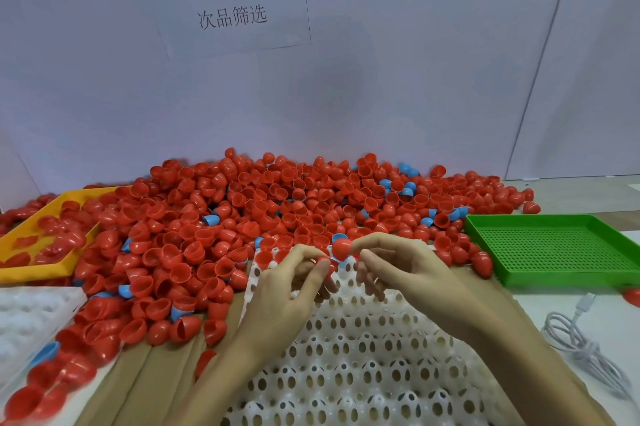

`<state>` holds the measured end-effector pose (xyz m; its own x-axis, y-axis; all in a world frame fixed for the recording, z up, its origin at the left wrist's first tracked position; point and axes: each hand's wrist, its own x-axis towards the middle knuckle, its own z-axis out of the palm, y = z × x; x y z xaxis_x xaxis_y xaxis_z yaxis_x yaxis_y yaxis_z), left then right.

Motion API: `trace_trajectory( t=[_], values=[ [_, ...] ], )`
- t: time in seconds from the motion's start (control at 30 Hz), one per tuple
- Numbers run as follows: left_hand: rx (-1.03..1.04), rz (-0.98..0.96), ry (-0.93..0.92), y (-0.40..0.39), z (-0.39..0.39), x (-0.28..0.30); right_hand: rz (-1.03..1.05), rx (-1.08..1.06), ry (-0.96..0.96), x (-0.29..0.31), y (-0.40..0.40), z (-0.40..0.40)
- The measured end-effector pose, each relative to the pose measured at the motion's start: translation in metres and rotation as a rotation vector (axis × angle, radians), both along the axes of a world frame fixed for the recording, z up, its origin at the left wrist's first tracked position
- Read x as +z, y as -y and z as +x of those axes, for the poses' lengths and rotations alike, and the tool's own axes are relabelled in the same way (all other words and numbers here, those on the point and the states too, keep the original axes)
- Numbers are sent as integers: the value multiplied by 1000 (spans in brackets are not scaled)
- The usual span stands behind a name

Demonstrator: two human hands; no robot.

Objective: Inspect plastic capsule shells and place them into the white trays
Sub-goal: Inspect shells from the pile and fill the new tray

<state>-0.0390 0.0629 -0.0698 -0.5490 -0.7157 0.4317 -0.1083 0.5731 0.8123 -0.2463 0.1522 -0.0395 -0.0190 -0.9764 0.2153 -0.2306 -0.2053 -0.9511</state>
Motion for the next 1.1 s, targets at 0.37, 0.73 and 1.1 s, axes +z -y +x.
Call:
trace_trajectory(
  t=[0.37,0.73,1.1],
  values=[
    [-203,30,137,2,3,1,-88,-96,-251,-11,4,7],
    [-227,-27,89,2,2,-3,-9,-42,-111,-11,5,2],
    [-138,-40,191,1,4,-5,-35,-494,-106,-8,12,-55]
  ],
)
